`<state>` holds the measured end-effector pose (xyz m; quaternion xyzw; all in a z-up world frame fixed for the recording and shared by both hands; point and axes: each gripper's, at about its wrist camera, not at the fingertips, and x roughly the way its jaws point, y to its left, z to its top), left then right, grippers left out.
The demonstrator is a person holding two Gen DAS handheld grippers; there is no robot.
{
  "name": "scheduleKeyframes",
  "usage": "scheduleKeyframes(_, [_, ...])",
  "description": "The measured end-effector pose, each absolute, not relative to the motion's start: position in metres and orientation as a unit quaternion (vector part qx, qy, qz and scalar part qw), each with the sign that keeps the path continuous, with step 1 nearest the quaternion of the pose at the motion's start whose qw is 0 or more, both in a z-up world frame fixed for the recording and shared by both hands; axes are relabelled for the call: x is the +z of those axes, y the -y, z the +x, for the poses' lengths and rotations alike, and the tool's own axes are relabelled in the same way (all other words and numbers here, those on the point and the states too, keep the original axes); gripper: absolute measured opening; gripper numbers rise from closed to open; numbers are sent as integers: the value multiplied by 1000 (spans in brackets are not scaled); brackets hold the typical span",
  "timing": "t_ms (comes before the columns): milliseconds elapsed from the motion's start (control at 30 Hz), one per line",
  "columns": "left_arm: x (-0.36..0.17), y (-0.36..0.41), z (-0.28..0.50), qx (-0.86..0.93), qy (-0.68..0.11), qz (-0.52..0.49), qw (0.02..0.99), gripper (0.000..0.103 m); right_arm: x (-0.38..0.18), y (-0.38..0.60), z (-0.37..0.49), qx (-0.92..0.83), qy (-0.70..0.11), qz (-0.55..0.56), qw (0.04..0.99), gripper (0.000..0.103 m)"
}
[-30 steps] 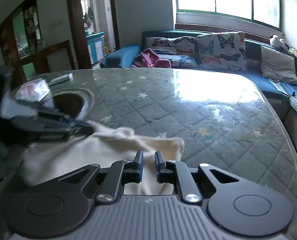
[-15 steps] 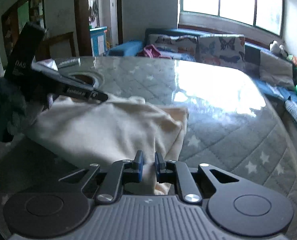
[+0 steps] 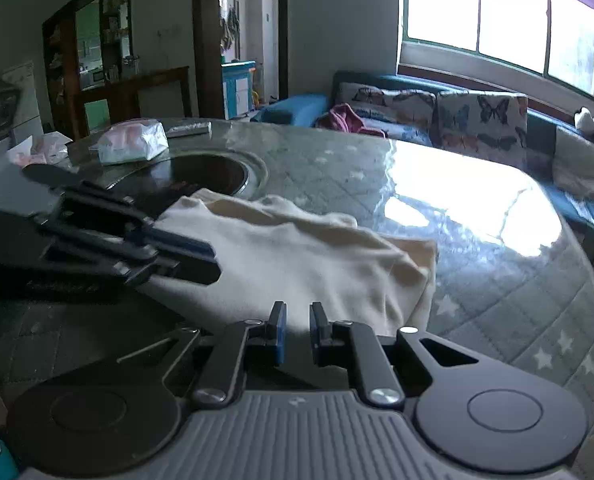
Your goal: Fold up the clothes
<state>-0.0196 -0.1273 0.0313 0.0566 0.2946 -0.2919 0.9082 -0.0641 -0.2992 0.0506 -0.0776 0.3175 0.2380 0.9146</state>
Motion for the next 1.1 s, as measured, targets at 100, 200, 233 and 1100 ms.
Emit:
scheduleKeyframes(100, [19,129,-18,-288,-310,52,904,11,41,298,-63,235,-327,-78,912,11])
scheduleKeyframes(200, [12,127,-18,-284,-314,45,905,12,37,296,-64,232,-327,-85,912,11])
scheduleKeyframes(233, [12,126,-19,-283,-314,42,905,12,38,296,-64,232,-328,-87,912,11])
scheduleKeyframes(1100, [26,49,-23,-184,-315,-28,931,12,52,262,-56,284,-323,-105,897,12])
